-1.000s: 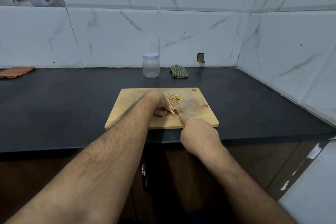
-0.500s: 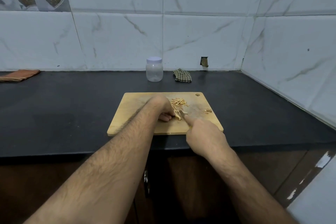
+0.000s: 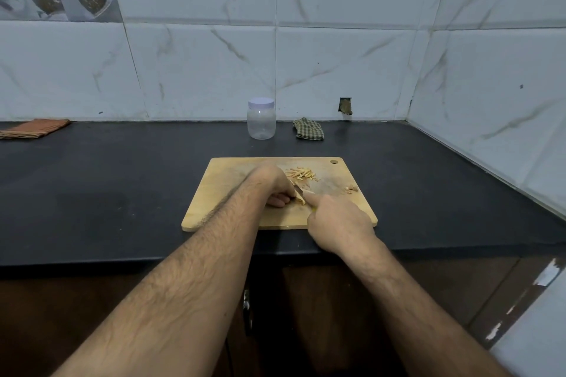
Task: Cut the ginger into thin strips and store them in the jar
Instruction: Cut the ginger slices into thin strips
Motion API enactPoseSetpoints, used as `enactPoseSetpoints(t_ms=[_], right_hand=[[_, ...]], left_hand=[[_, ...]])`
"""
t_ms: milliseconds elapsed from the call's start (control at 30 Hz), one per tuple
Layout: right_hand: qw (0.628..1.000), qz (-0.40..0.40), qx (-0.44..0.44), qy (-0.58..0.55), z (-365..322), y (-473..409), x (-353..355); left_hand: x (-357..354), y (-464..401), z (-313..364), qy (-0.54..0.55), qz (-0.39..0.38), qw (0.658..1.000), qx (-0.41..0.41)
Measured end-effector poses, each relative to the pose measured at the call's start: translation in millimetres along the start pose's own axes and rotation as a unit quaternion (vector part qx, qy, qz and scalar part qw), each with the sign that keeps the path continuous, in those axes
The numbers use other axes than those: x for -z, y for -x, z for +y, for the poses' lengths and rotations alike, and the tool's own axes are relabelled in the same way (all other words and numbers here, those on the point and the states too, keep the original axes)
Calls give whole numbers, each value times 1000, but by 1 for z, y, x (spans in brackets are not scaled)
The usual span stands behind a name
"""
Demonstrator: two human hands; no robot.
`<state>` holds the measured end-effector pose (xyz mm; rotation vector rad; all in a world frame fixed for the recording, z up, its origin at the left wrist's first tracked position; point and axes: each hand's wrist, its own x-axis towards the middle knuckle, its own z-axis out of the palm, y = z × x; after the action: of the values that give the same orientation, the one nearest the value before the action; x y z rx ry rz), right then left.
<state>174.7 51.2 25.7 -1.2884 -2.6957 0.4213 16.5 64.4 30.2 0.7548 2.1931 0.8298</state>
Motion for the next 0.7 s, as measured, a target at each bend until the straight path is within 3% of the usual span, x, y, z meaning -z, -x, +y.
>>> enactPoseSetpoints(t_ms=[700], right_hand=[[1000, 18, 13, -10, 3, -5, -4]], left_hand=[[0, -3, -5, 19, -2, 1000, -1]])
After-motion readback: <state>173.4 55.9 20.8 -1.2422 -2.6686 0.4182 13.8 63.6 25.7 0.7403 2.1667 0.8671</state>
